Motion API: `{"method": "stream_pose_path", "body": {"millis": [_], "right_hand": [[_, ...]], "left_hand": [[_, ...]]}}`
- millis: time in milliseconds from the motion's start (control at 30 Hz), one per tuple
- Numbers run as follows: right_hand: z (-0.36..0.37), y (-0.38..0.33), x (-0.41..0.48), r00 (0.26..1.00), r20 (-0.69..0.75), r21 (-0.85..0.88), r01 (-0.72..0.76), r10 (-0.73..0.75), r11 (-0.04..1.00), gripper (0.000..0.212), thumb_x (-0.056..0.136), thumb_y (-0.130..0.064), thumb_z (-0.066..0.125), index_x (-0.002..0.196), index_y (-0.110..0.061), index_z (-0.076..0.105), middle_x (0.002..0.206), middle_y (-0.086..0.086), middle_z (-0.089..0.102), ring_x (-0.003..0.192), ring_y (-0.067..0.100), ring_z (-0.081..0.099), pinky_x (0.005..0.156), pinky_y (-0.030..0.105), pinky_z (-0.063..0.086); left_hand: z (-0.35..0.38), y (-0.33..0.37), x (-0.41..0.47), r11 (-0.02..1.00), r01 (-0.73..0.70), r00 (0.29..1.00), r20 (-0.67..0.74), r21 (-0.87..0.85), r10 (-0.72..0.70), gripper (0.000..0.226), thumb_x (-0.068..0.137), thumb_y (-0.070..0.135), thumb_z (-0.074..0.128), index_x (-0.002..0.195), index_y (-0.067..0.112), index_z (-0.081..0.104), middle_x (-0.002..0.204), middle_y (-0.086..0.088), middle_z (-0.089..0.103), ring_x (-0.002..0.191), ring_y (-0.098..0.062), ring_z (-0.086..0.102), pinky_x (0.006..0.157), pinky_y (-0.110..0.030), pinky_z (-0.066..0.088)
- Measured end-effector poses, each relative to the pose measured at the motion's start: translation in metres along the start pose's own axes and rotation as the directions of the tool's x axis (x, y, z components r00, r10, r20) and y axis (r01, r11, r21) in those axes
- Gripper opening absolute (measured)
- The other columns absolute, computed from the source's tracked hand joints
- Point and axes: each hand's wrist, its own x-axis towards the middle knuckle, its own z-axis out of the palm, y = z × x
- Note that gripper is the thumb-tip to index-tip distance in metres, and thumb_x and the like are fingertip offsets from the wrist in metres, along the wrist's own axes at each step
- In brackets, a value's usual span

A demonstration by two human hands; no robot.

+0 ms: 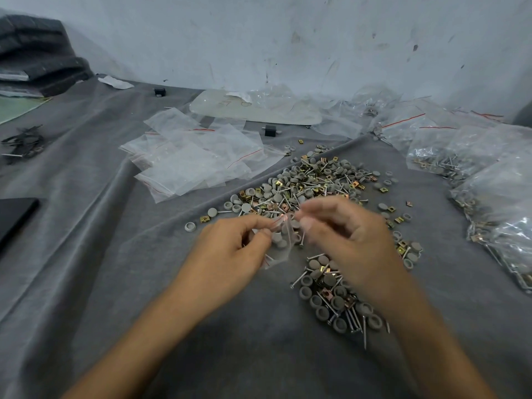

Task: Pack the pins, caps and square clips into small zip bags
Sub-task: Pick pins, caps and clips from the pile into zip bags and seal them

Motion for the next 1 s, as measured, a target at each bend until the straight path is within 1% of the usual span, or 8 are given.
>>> {"method": "stream_pose_path", "body": {"millis": [133,200,300,467,600,733,867,1000], "right_hand": [[-0.038,0.007,0.006,0.977,-0.213,-0.144,-0.024,-0.007,0.989,0.016,0.094,-0.019,0.07,0.102,-0.034,0.073,0.092,-0.015,0.075,0.081,0.004,0.069,0.067,0.013,0.051],[-0.044,0.018,0.005,0.99,-0.129,-0.328,-0.088,0.048,0.94,0.015,0.095,-0.022,0.068,0.101,-0.036,0.073,0.087,-0.02,0.072,0.078,0.006,0.066,0.06,0.017,0.051],[-0.04,0.032,0.006,0.989,0.02,-0.603,-0.105,0.147,0.791,0.013,0.095,-0.027,0.068,0.102,-0.035,0.073,0.093,-0.021,0.066,0.09,0.003,0.059,0.077,0.028,0.048],[-0.039,0.041,0.013,0.975,0.015,-0.78,-0.127,0.222,0.612,0.016,0.096,-0.039,0.064,0.111,-0.038,0.069,0.102,-0.012,0.059,0.1,0.013,0.046,0.08,0.032,0.034],[-0.037,0.043,0.014,0.953,-0.002,-0.874,-0.149,0.302,0.463,0.034,0.095,-0.052,0.059,0.126,-0.038,0.062,0.117,-0.008,0.057,0.101,0.013,0.037,0.089,0.035,0.037],[-0.033,0.038,0.014,0.956,0.045,-0.87,-0.104,0.288,0.482,0.026,0.097,-0.041,0.06,0.122,-0.036,0.065,0.123,-0.009,0.062,0.112,0.018,0.048,0.095,0.037,0.041],[-0.03,0.037,0.012,0.96,0.06,-0.855,-0.092,0.274,0.511,0.017,0.097,-0.031,0.061,0.113,-0.036,0.066,0.118,-0.013,0.064,0.107,0.014,0.048,0.09,0.034,0.04],[-0.03,0.037,0.011,0.957,0.064,-0.853,-0.094,0.282,0.514,0.017,0.096,-0.029,0.06,0.11,-0.037,0.063,0.115,-0.013,0.063,0.11,0.015,0.051,0.095,0.037,0.041]], "left_hand": [[-0.002,0.0,0.001,1.0,0.008,1.0,-0.021,-0.005,-0.008,0.026,0.09,0.044,0.049,0.1,0.062,0.064,0.062,0.003,0.069,0.049,-0.001,0.056,0.051,-0.028,0.046],[-0.002,0.0,0.0,1.0,0.008,1.0,-0.023,0.002,-0.008,0.026,0.09,0.043,0.049,0.102,0.061,0.063,0.062,0.004,0.069,0.049,0.0,0.056,0.052,-0.027,0.046],[-0.001,-0.001,0.0,1.0,-0.002,1.0,-0.019,0.011,0.002,0.025,0.093,0.041,0.051,0.101,0.059,0.066,0.062,0.005,0.069,0.048,0.002,0.055,0.049,-0.02,0.043],[-0.004,-0.003,0.0,0.999,0.017,0.999,-0.043,0.033,-0.015,0.026,0.101,0.03,0.058,0.101,0.053,0.069,0.062,0.001,0.069,0.046,0.001,0.051,0.048,-0.021,0.041],[-0.003,-0.002,0.0,0.998,0.018,0.999,-0.036,0.057,-0.016,0.021,0.101,0.031,0.057,0.101,0.041,0.075,0.061,0.003,0.068,0.048,0.003,0.056,0.053,-0.027,0.041],[-0.003,0.0,-0.001,0.997,0.024,0.999,-0.035,0.076,-0.021,0.021,0.101,0.029,0.057,0.1,0.04,0.075,0.06,0.006,0.067,0.048,0.003,0.056,0.053,-0.026,0.041],[-0.003,0.001,-0.001,0.999,0.027,0.999,-0.03,0.037,-0.026,0.025,0.101,0.028,0.057,0.096,0.046,0.073,0.061,0.003,0.068,0.047,0.001,0.056,0.053,-0.027,0.043],[-0.003,0.001,-0.001,0.999,0.029,0.999,-0.028,0.024,-0.029,0.023,0.101,0.028,0.057,0.098,0.045,0.073,0.06,0.003,0.068,0.045,0.001,0.055,0.051,-0.027,0.043]]}}
